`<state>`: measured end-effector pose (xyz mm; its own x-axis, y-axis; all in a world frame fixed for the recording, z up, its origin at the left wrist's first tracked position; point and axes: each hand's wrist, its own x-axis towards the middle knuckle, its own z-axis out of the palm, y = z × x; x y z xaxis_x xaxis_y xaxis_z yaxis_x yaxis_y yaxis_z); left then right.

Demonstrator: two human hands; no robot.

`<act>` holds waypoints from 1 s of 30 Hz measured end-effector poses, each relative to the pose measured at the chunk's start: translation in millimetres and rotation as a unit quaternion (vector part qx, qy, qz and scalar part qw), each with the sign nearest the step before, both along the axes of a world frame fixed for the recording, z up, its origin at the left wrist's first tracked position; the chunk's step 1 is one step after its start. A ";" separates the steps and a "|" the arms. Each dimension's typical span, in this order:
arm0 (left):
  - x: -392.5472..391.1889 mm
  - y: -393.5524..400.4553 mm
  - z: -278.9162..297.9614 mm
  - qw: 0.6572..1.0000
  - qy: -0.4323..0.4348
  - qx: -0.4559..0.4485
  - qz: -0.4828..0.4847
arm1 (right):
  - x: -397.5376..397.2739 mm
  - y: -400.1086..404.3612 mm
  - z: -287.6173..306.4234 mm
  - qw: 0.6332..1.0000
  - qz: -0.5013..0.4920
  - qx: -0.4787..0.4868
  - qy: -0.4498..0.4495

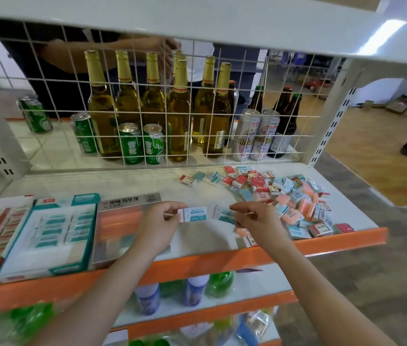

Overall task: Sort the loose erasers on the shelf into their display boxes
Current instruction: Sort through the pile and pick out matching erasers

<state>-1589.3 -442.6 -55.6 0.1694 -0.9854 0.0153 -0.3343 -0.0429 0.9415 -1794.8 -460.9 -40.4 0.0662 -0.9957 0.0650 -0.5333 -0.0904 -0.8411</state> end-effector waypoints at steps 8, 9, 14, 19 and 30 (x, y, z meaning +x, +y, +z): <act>37.0 18.9 9.9 0.997 -0.065 -0.017 0.036 | 39.1 0.6 7.5 1.000 0.024 -0.008 0.003; 44.5 19.9 11.0 0.996 -0.075 -0.022 0.041 | 46.7 0.2 9.2 1.000 0.026 -0.011 0.002; 89.8 32.8 20.8 0.982 -0.157 -0.056 0.090 | 95.0 3.6 17.7 0.999 0.038 -0.028 0.000; 144.0 49.9 25.0 0.969 -0.225 -0.037 0.099 | 152.1 12.9 20.5 0.997 0.061 -0.025 -0.027; 218.2 78.9 14.8 0.948 -0.315 0.039 0.036 | 244.6 33.8 5.1 0.985 0.143 -0.026 0.089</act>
<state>-1371.1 -363.7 -40.7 0.2174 -0.9741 0.0628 -0.8224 -0.1481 0.5493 -1550.2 -427.1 -35.3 0.3586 -0.9302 0.0779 -0.6190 -0.2994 -0.7261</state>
